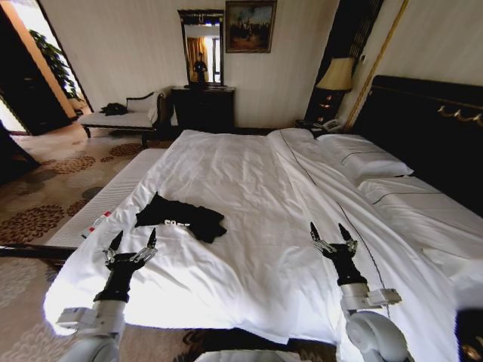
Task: Fold the clothes on the bed.
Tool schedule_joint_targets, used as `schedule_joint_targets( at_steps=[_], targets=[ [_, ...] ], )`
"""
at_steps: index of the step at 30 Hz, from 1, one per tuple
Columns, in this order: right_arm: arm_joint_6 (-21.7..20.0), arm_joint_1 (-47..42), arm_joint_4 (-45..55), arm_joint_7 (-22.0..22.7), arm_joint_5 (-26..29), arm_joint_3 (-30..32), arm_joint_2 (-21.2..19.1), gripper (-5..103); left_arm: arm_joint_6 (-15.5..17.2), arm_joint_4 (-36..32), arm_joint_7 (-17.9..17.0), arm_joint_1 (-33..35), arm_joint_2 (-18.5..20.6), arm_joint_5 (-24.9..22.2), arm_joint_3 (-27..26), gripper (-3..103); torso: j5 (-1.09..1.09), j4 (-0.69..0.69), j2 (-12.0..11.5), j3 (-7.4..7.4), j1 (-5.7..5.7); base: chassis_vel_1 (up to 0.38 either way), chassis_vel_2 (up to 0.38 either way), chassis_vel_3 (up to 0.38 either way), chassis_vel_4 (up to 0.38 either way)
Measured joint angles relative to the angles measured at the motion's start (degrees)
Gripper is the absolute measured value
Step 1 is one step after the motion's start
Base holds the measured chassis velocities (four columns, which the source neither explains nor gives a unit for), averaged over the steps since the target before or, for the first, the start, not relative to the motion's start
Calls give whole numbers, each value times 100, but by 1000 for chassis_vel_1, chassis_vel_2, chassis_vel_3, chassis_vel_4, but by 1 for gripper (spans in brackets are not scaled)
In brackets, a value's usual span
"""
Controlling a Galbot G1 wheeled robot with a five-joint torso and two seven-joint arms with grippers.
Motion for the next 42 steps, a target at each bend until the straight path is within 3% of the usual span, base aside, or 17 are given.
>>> schedule_joint_targets(
  at_steps=[42],
  targets=[
    [109,123,96,16,48,-70,10,100,-28,53,-48,30,-232,176,-12,100,3,0,0,0,0,53,137,-51,-139]
  ],
)
